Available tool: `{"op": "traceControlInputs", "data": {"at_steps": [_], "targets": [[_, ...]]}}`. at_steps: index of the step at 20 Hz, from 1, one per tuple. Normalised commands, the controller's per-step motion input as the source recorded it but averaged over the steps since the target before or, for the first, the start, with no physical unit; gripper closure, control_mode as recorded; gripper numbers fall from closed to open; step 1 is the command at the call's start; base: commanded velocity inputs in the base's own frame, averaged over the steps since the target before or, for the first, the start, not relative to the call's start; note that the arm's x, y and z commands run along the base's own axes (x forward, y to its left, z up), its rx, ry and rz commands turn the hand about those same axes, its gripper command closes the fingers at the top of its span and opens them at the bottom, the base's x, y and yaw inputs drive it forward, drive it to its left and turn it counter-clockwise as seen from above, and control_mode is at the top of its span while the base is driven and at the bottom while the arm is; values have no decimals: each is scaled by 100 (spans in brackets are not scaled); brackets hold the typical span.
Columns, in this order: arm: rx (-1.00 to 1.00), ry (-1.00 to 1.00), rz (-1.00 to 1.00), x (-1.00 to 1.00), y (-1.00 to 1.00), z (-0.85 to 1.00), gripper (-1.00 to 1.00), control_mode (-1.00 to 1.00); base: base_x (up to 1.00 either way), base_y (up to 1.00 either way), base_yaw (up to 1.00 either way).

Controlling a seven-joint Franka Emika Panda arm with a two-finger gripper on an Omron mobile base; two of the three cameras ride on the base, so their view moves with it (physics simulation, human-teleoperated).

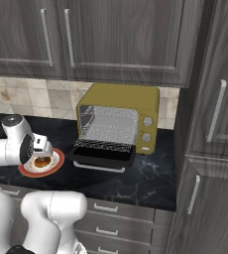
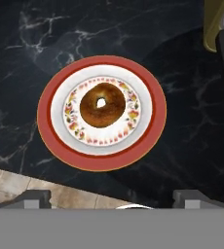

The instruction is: Pick up the bagel from the plate, place it on the toaster oven rack, close the door, and set the timer.

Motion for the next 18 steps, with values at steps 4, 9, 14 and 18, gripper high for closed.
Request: {"op": "traceControlInputs", "data": {"at_steps": [4,9,14,18], "targets": [[1,0,-15,8,0,-5,-100,-100,0,0,0],[5,0,-16,3,0,-8,-100,-100,0,0,0],[11,1,-11,6,0,-16,-100,-100,0,0,0],[5,4,0,18,0,-26,-100,-100,0,0,0]]}}
